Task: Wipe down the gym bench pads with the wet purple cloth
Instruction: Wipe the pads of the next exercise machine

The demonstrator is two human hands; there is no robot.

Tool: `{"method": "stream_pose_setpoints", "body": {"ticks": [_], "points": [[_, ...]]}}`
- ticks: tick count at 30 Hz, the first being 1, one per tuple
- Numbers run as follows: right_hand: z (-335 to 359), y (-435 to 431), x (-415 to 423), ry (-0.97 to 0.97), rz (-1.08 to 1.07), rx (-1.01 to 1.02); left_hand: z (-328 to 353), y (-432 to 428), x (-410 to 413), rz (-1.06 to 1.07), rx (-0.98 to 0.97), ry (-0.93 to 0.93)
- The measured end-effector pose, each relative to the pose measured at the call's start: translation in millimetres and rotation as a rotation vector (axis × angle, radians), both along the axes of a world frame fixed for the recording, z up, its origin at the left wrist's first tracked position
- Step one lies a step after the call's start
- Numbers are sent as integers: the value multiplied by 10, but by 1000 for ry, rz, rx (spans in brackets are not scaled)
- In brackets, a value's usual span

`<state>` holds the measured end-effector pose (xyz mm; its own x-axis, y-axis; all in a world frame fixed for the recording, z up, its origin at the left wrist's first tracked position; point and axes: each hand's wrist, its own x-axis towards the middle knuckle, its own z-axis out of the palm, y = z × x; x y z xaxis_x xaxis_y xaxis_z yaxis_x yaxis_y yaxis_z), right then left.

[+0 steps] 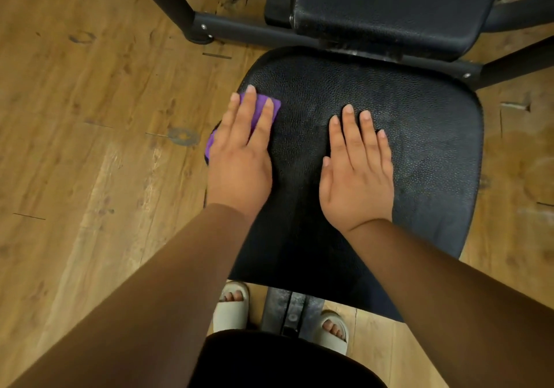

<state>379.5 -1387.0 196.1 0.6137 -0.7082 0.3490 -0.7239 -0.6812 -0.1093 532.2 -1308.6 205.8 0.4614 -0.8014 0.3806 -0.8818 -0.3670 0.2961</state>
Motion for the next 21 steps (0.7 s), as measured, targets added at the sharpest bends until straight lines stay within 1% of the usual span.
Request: {"method": "stream_pose_setpoints", "body": {"ticks": [1, 2, 5, 6, 8, 10, 11, 12, 14, 16, 17, 18, 21], "points": [[-1, 1, -1, -6, 0, -3, -2, -17, -112, 4, -11, 30], [-4, -1, 2, -13, 0, -9, -17, -27, -231, -44, -3, 44], [-7, -5, -4, -20, 2, -15, -56, 22, -321, -275, 77, 2], [-6, -5, -4, -24, 5, -14, -54, 35, -234, -276, 78, -15], [-6, -7, -3, -32, 10, -14, -44, 21, -33, -144, 28, -29], [-6, -4, -9, -26, 11, -9, -23, -18, 25, 2, -25, 2], [-4, -5, -9, -26, 12, -7, -15, -39, -36, 28, -37, 10], [-1, -5, -8, -26, 14, -5, -26, -47, -131, 10, -31, 5], [-3, -6, -8, -26, 15, 3, -74, -4, -328, -165, 29, -29], [-11, -13, -11, -27, 17, 1, -103, 100, -336, -359, 87, -52], [-12, -12, -11, -26, 17, -4, -104, 147, -236, -374, 84, -52], [-11, -10, -10, -26, 18, -9, -108, 194, -120, -328, 67, -51], [-10, -2, -10, -25, 20, -25, -101, 261, 91, -93, 7, -46]]}}
